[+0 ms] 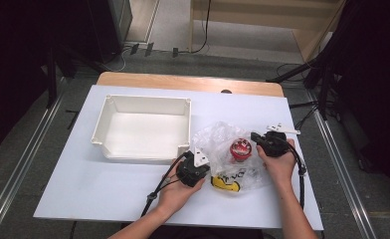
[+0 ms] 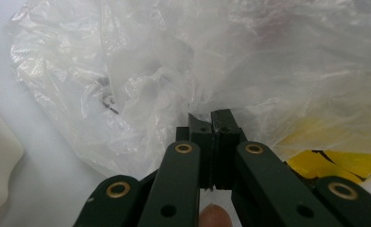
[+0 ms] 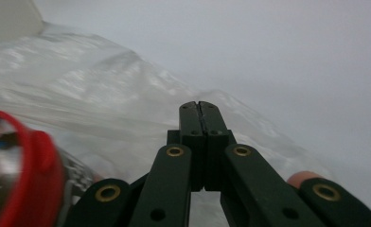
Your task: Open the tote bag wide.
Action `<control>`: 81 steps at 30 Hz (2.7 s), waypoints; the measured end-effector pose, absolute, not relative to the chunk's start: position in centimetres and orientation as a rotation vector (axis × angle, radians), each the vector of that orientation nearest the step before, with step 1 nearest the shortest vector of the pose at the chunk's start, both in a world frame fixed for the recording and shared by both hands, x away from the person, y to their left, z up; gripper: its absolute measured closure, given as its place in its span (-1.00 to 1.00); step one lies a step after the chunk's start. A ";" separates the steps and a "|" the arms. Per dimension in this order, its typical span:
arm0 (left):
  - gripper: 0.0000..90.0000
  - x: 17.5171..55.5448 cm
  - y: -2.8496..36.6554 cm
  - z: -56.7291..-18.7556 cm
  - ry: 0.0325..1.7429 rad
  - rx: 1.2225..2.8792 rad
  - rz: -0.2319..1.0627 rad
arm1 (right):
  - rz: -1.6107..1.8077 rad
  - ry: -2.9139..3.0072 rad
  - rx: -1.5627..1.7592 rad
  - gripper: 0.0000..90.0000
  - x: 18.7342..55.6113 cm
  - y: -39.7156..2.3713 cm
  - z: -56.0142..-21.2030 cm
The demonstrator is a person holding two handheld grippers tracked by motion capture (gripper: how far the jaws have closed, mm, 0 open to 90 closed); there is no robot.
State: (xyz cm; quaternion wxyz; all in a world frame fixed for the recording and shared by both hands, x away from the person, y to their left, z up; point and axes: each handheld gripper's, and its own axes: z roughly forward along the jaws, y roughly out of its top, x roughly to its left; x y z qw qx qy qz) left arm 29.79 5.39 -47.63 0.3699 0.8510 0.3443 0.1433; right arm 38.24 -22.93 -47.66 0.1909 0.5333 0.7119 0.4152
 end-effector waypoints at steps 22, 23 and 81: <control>0.97 30.0 7.8 -47.7 0.863 2.120 0.184 | 1.286 1.979 1.431 1.00 30.7 -23.3 -45.2; 0.99 30.1 7.8 -47.7 0.865 2.122 0.183 | 1.288 1.996 1.459 1.00 30.4 -23.3 -45.7; 0.97 29.5 7.3 -47.7 0.841 2.153 0.272 | 1.308 1.972 1.256 0.17 31.9 -22.3 -42.6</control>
